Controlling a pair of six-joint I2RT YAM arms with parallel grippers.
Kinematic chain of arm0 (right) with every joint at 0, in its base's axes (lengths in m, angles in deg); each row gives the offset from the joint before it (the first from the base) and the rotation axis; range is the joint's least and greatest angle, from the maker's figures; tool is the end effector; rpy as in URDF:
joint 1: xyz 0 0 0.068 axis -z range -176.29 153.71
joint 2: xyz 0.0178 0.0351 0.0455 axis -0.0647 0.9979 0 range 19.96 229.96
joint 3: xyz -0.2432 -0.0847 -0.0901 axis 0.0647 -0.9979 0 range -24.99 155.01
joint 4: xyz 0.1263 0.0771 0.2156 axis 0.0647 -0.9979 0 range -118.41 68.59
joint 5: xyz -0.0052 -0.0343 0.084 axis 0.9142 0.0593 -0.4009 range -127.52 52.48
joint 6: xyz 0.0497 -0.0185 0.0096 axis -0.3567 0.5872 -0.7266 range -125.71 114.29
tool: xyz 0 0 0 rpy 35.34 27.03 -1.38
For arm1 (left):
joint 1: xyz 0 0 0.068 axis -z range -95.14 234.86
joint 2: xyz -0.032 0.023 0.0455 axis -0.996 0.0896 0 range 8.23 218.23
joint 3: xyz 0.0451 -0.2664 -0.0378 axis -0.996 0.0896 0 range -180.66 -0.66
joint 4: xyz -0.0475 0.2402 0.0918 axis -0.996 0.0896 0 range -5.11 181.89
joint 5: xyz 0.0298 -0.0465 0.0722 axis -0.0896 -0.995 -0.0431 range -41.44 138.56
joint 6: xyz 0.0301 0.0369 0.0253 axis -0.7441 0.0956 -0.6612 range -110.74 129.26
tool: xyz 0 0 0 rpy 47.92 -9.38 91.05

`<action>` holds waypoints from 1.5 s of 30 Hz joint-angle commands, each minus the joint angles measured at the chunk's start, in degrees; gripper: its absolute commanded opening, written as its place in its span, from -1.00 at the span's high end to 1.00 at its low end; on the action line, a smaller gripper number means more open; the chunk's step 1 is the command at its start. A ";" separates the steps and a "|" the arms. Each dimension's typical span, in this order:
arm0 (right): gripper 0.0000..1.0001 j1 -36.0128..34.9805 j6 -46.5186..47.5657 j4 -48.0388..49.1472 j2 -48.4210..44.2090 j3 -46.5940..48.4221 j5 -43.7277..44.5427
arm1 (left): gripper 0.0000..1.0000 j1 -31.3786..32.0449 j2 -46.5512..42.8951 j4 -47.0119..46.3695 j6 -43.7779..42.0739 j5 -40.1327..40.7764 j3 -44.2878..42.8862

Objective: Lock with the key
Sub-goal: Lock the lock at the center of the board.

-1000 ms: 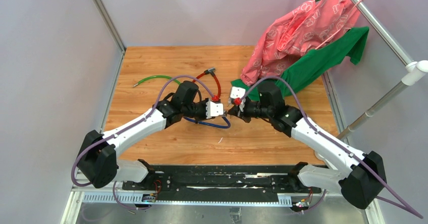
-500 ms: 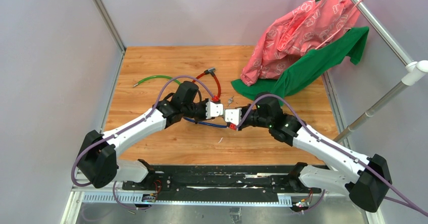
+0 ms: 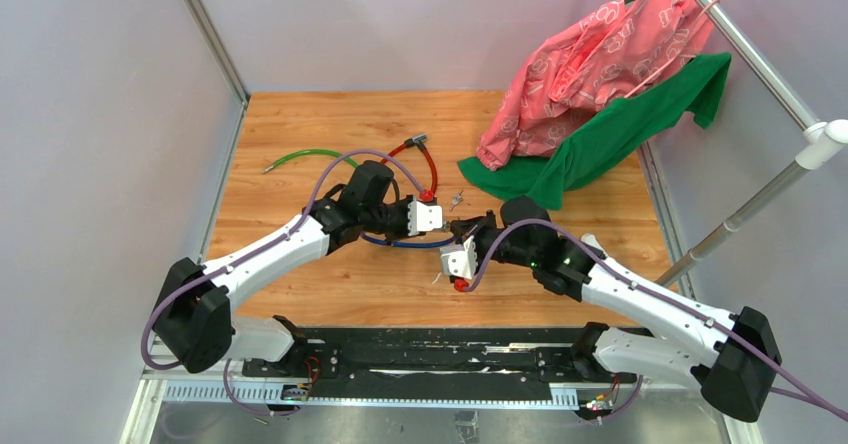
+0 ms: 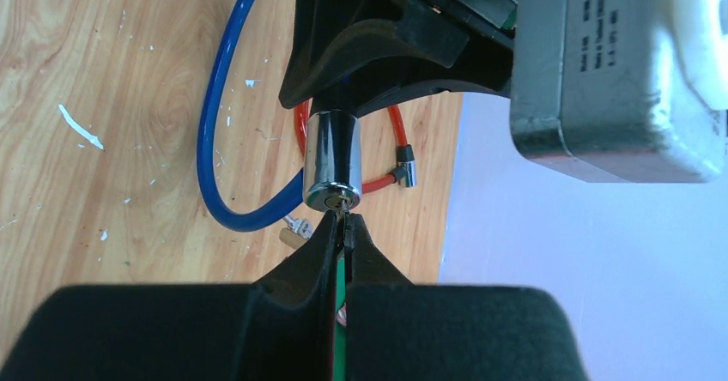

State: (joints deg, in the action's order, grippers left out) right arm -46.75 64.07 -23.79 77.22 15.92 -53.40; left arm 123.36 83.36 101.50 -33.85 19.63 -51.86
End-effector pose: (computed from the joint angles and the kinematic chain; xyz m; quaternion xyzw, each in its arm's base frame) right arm 0.1401 0.1849 0.2894 -0.7380 0.3312 0.0138 0.5877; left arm 0.2089 -0.1880 0.2558 0.6538 0.5974 -0.2104 0.4139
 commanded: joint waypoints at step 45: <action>0.03 3.47 -117.39 -28.75 5.33 19.26 16.80 | 1.00 -0.18 0.66 0.36 1.38 1.55 0.58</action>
State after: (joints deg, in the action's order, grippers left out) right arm -43.84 -48.21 -50.82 80.69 34.30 -36.05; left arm 123.34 83.32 99.62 -32.50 19.24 -51.75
